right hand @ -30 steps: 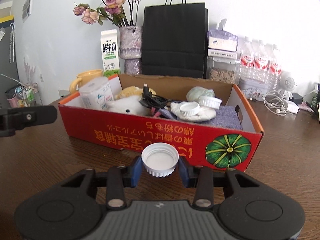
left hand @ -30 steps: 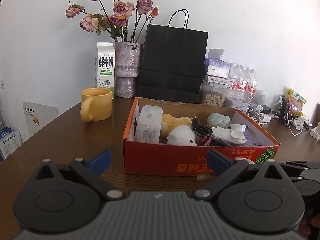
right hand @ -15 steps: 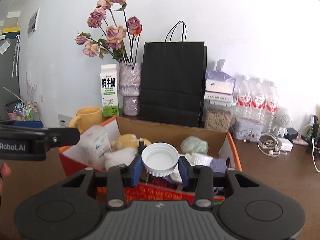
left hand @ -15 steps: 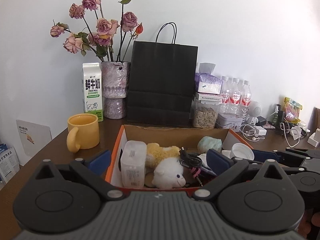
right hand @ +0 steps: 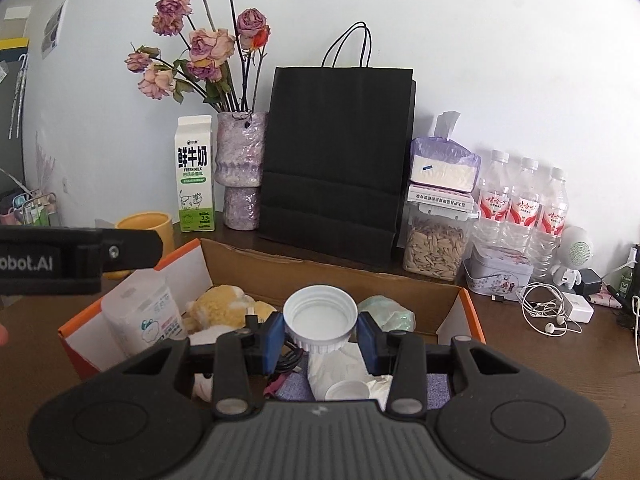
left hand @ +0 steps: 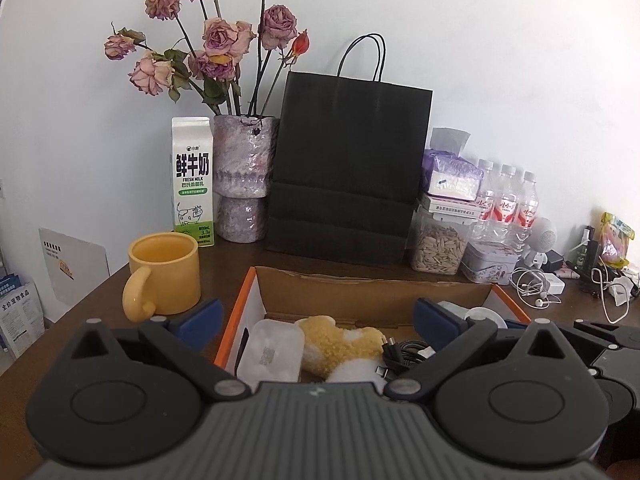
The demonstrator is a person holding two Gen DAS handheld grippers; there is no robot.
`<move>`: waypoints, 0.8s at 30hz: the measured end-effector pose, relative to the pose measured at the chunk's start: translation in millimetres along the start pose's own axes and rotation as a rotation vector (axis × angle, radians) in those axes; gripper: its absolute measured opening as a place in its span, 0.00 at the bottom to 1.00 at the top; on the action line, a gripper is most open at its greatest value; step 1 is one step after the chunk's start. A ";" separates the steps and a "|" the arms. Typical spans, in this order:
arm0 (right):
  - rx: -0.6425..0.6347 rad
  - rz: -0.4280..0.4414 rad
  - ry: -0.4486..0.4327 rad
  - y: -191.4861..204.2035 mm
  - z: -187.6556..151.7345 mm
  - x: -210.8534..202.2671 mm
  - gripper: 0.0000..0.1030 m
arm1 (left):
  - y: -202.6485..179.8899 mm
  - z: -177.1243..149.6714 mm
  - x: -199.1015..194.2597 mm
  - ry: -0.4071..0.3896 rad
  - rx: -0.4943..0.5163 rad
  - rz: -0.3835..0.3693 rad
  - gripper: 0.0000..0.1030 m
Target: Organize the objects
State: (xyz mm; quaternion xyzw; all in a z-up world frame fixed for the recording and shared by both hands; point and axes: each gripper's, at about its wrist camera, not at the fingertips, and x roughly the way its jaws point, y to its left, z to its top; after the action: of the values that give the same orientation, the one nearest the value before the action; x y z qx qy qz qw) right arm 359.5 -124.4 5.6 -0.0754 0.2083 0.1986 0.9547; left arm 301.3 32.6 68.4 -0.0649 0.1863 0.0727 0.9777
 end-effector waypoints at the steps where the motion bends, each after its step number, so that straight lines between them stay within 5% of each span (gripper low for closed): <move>1: 0.001 -0.002 0.005 -0.2 -0.2 3.2 0.37 | 0.4 -0.2 2.8 0.005 -0.001 0.001 1.00; 8: 0.026 -0.007 0.043 -3.7 -5.9 18.9 0.42 | 0.8 -4.8 12.5 0.037 0.012 -0.004 1.00; 12: 0.052 -0.028 0.022 -6.9 -9.3 13.2 0.96 | 1.3 -4.2 7.9 0.032 0.014 -0.010 1.00; 24: 0.056 -0.035 0.022 -0.5 -13.1 -24.4 1.00 | -1.5 -6.4 -26.0 0.019 0.041 -0.046 1.00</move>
State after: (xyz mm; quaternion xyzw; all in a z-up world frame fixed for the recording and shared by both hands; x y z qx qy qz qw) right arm 334.5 -136.2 4.2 -0.0546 0.2229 0.1752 0.9574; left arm 275.4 27.2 72.3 -0.0497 0.1957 0.0459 0.9783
